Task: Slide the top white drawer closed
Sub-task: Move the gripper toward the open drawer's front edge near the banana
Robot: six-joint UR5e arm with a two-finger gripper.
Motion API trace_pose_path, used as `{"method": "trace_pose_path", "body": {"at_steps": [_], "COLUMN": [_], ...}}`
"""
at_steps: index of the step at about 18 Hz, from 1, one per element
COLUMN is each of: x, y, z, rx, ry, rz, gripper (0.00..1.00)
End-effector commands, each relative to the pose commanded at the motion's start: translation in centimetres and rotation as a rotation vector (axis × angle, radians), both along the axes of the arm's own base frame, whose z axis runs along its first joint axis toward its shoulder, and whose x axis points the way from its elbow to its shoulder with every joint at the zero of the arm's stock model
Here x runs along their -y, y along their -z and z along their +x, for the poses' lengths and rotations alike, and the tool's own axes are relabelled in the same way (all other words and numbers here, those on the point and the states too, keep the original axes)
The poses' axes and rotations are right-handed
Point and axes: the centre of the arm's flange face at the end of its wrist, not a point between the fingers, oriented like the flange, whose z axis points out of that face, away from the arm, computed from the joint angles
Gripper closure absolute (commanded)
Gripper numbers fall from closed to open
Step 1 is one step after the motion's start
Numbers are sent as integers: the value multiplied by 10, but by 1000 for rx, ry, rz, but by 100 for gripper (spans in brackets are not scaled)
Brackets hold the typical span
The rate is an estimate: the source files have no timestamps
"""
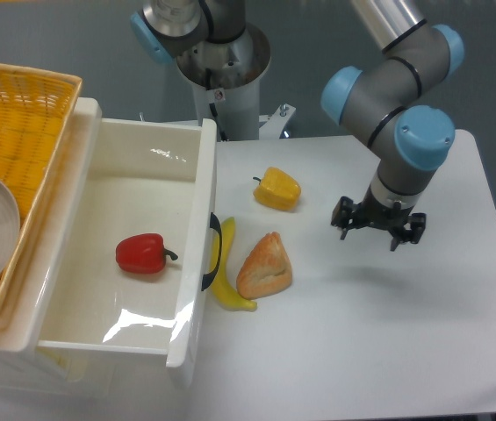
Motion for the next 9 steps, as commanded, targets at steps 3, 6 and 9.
{"method": "trace_pose_path", "body": {"at_steps": [3, 6, 9], "x": [-7, -20, -32], "y": [-11, -11, -15], "z": [16, 29, 45], "rx": [71, 104, 140], "ry": [-64, -93, -110], "rz": [36, 44, 50], "gripper": [41, 59, 67]}}
